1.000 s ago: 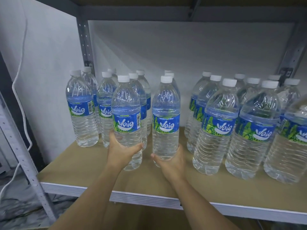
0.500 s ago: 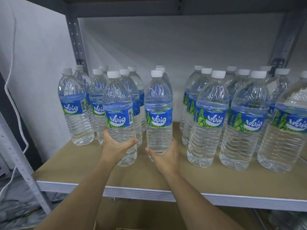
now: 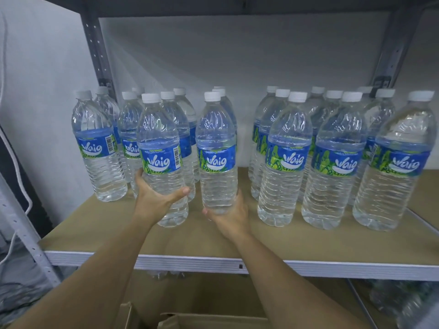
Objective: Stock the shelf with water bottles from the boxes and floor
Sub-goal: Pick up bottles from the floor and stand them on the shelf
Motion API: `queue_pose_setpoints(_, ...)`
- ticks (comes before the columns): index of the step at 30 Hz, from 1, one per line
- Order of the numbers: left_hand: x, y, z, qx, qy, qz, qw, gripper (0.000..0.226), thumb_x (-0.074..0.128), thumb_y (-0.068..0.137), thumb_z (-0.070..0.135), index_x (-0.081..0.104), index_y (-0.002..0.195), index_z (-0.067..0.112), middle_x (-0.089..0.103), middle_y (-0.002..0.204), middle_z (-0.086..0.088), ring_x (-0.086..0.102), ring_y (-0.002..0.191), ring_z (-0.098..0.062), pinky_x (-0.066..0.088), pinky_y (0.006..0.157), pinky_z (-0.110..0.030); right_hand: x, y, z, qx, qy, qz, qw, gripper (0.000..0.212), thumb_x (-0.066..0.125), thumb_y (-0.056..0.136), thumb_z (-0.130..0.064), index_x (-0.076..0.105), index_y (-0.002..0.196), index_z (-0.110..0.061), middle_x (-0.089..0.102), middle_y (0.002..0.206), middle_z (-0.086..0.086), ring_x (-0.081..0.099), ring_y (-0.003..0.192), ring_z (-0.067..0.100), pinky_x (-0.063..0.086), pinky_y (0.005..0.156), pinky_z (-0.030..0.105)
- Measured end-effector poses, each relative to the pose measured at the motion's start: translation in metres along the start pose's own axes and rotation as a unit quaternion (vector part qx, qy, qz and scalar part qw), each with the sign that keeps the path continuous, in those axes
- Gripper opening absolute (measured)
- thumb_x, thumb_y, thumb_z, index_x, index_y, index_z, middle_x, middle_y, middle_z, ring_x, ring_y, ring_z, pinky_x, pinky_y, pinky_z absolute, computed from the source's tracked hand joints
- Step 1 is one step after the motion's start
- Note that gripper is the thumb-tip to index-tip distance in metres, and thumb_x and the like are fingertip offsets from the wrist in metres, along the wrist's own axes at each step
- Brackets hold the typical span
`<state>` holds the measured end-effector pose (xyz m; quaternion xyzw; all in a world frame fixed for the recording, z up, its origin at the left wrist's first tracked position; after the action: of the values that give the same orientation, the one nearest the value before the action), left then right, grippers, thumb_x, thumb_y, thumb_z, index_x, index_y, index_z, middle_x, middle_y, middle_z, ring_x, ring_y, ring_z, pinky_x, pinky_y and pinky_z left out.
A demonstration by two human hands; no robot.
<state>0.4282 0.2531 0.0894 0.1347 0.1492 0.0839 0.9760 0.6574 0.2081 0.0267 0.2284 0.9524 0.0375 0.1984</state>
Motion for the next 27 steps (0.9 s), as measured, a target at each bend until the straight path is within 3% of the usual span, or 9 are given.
queue_pose_setpoints(2, -0.002, -0.011, 0.0, -0.018, 0.034, 0.023, 0.999, 0.137, 0.089, 0.047, 0.056, 0.004, 0.15, 0.026, 0.021, 0.155, -0.011, 0.024, 0.143, -0.026, 0.019, 0.118, -0.041, -0.002, -0.009, 0.002, -0.005, -0.047, -0.038, 0.998, 0.101, 0.082, 0.069, -0.039, 0.021, 0.148, -0.025, 0.034, 0.15, -0.001, 0.026, 0.142, 0.022, 0.03, 0.113, 0.037)
queue_pose_setpoints(4, -0.012, -0.037, 0.009, 0.005, 0.091, 0.123, 0.988, 0.126, 0.084, 0.052, 0.063, 0.016, 0.147, 0.016, 0.029, 0.147, -0.016, 0.026, 0.137, -0.029, 0.016, 0.114, -0.044, -0.01, -0.02, 0.005, -0.007, -0.095, -0.069, 0.993, 0.096, 0.074, 0.08, -0.033, 0.013, 0.152, -0.016, 0.02, 0.158, 0.003, 0.021, 0.145, 0.023, 0.025, 0.114, 0.032)
queue_pose_setpoints(6, -0.013, -0.075, 0.026, 0.068, 0.098, 0.218, 0.969, 0.1, 0.072, 0.065, 0.066, 0.034, 0.135, 0.006, 0.044, 0.124, -0.018, 0.04, 0.117, -0.033, 0.022, 0.106, -0.046, -0.023, -0.035, 0.008, -0.011, -0.118, -0.096, 0.988, 0.086, 0.067, 0.084, -0.024, 0.016, 0.153, -0.016, 0.016, 0.16, 0.003, 0.021, 0.146, 0.021, 0.022, 0.115, 0.027)
queue_pose_setpoints(8, 0.006, -0.114, 0.039, 0.109, 0.051, 0.224, 0.967, 0.065, 0.067, 0.081, 0.048, 0.042, 0.122, 0.005, 0.049, 0.103, -0.017, 0.047, 0.1, -0.035, 0.033, 0.097, -0.048, -0.041, -0.056, 0.011, -0.02, -0.142, -0.133, 0.981, 0.076, 0.065, 0.086, -0.02, 0.028, 0.152, -0.018, 0.025, 0.157, 0.002, 0.028, 0.144, 0.02, 0.025, 0.112, 0.024)
queue_pose_setpoints(13, 0.123, -0.189, 0.076, 0.073, 0.0, -0.022, 0.997, 0.011, 0.059, 0.091, 0.014, 0.054, 0.101, 0.012, 0.056, 0.081, 0.0, 0.057, 0.084, -0.025, 0.044, 0.08, -0.034, -0.13, -0.109, 0.024, -0.048, -0.2, -0.212, 0.955, 0.053, 0.07, 0.087, -0.029, 0.054, 0.136, -0.017, 0.057, 0.138, 0.0, 0.054, 0.125, 0.016, 0.042, 0.104, 0.028)
queue_pose_setpoints(17, 0.254, -0.292, 0.135, 0.062, 0.02, -0.256, 0.964, 0.01, 0.063, 0.088, 0.022, 0.061, 0.096, 0.015, 0.066, 0.09, -0.002, 0.062, 0.09, -0.023, 0.05, 0.083, -0.035, -0.281, -0.154, 0.054, -0.023, -0.229, -0.137, 0.963, 0.027, 0.066, 0.087, -0.024, 0.066, 0.113, -0.018, 0.068, 0.109, -0.002, 0.061, 0.096, 0.014, 0.048, 0.082, 0.028)
queue_pose_setpoints(20, 0.341, -0.403, 0.193, 0.115, 0.012, -0.412, 0.904, 0.011, 0.066, 0.085, 0.028, 0.062, 0.095, 0.024, 0.065, 0.087, 0.007, 0.062, 0.085, -0.015, 0.051, 0.079, -0.031, -0.41, -0.22, 0.107, 0.042, -0.239, -0.022, 0.97, 0.028, 0.065, 0.089, -0.03, 0.064, 0.116, -0.023, 0.068, 0.104, -0.008, 0.064, 0.088, 0.01, 0.052, 0.081, 0.027)
queue_pose_setpoints(24, 0.426, -0.577, 0.231, 0.143, 0.022, -0.606, 0.782, 0.013, 0.064, 0.088, 0.034, 0.059, 0.097, 0.026, 0.06, 0.087, 0.008, 0.061, 0.081, -0.011, 0.049, 0.072, -0.028, -0.529, -0.357, 0.212, 0.178, -0.211, 0.083, 0.958, 0.02, 0.065, 0.091, -0.032, 0.057, 0.1, -0.046, 0.067, 0.106, -0.01, 0.066, 0.087, 0.005, 0.054, 0.077, 0.024)
queue_pose_setpoints(27, 0.464, -0.701, 0.201, 0.127, 0.098, -0.726, 0.668, 0.022, 0.065, 0.087, 0.04, 0.057, 0.102, 0.026, 0.059, 0.091, 0.006, 0.059, 0.08, -0.012, 0.045, 0.069, -0.029, -0.576, -0.48, 0.298, 0.312, -0.177, 0.16, 0.92, 0.022, 0.068, 0.089, -0.026, 0.058, 0.106, -0.036, 0.066, 0.109, -0.005, 0.065, 0.094, 0.012, 0.055, 0.084, 0.033)
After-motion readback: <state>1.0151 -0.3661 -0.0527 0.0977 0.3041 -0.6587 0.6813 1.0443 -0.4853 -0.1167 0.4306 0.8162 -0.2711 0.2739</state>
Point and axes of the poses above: each hand's wrist, its own y-axis towards the middle knuckle, its own x-axis out of the palm, z = x × y, the point moved 10 cm from there along y, towards the middle knuckle
